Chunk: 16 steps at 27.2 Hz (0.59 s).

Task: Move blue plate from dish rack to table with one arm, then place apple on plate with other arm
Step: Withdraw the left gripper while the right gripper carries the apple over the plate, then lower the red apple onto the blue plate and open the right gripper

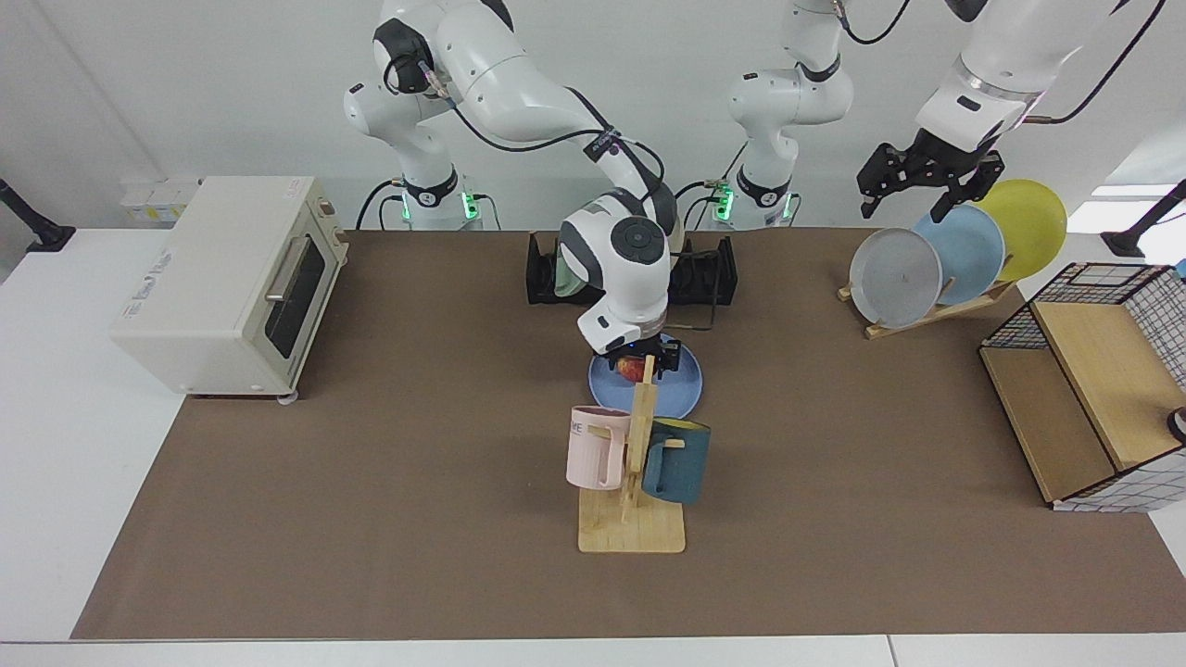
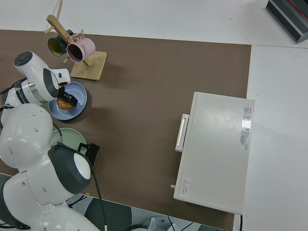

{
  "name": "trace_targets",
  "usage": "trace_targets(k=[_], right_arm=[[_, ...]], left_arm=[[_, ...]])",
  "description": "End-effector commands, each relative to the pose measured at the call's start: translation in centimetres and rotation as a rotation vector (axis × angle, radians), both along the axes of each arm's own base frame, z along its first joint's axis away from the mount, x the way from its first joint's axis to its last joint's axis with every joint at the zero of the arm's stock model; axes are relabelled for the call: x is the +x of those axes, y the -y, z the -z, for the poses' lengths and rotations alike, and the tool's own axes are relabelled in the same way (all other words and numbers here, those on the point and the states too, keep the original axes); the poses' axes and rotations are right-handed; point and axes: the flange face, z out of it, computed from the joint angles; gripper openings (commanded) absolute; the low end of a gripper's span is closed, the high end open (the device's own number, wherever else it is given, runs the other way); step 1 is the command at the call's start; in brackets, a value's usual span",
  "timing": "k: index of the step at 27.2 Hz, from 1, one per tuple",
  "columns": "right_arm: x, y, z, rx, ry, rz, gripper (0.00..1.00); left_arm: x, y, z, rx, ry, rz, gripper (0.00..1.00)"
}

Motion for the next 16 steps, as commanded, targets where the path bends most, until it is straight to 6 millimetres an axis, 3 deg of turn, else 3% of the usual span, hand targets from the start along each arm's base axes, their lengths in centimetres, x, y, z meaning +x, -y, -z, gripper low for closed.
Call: trace_targets(k=[1, 6, 9, 16], right_arm=[[-0.2, -0.3, -0.1, 0.029, 0.019, 0.013, 1.00], [-0.1, -0.3, -1.7, 0.036, 0.029, 0.014, 1.00], [0.4, 0.6, -4.5, 0.048, 0.053, 0.023, 1.00], [2.0, 2.8, -7.9, -0.014, 0.059, 0.035, 1.00]], left_arm=[[-0.6, -0.2, -0.2, 0.015, 0.003, 0.009, 1.00], [-0.6, -0.2, -0.2, 0.015, 0.003, 0.009, 1.00], [-0.6, -0.2, -0.2, 0.015, 0.003, 0.009, 1.00], [-0.6, -0.2, -0.2, 0.015, 0.003, 0.009, 1.00]])
